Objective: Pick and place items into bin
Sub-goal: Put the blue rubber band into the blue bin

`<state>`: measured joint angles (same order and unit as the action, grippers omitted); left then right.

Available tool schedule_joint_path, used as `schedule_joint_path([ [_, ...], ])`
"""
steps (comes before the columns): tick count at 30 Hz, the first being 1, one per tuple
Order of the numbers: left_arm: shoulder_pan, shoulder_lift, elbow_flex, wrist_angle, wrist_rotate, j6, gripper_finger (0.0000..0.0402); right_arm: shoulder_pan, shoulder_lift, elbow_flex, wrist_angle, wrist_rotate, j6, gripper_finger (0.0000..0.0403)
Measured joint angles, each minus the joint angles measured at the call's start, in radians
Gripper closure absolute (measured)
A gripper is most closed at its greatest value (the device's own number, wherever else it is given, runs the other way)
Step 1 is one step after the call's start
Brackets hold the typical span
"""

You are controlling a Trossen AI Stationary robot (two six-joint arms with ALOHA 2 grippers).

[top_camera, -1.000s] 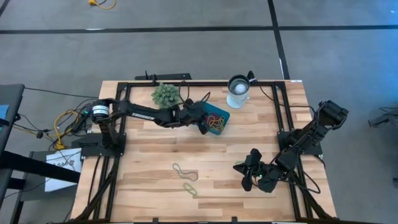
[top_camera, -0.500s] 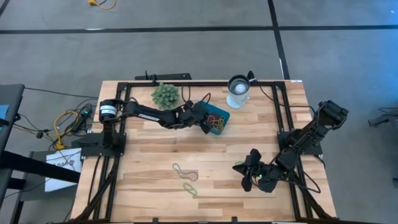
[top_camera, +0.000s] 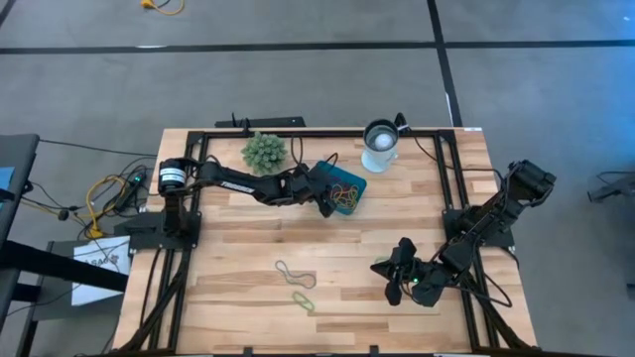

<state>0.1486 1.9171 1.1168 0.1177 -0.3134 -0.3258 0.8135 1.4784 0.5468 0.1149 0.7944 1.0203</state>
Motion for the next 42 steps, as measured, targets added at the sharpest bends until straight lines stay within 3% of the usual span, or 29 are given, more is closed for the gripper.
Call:
schedule_joint_path([
  [8,-0.009,0.000,0.000,0.055,-0.005,-0.015,0.0304,0.000,0.010,0.000,0.008,0.000,0.000,0.0403],
  [17,-0.014,-0.096,0.001,0.178,-0.011,0.047,0.0313,0.000,0.122,0.000,0.107,-0.004,0.001,0.0403],
  [30,-0.050,-0.351,0.002,-0.015,-0.048,0.147,0.0320,-0.005,0.226,0.000,0.241,-0.009,0.000,0.0403],
  [38,-0.052,-0.372,0.001,-0.190,-0.181,0.134,0.0320,-0.004,0.226,0.000,0.275,-0.009,0.000,0.0403],
  [42,-0.053,-0.372,0.001,-0.274,-0.193,0.103,0.0320,-0.002,0.226,0.000,0.283,-0.011,0.000,0.0403],
])
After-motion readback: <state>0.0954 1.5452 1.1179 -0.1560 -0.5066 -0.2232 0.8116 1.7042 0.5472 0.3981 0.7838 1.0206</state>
